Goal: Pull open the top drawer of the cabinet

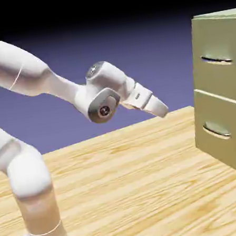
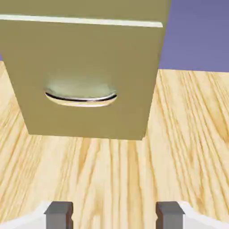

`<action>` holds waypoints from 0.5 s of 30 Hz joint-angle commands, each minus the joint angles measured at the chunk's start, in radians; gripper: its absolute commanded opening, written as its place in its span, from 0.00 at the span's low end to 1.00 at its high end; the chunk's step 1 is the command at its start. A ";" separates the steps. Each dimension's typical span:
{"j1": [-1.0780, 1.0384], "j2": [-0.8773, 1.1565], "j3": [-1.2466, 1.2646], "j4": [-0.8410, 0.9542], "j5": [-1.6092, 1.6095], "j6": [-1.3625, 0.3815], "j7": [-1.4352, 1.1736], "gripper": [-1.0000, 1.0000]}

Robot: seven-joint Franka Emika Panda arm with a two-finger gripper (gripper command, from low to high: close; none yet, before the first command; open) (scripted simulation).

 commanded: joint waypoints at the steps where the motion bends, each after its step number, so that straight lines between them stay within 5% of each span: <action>1: 0.021 0.033 -0.029 0.017 0.044 -0.007 0.007 0.50; 15: 0.308 0.496 -0.431 0.258 0.652 -0.102 0.100 0.50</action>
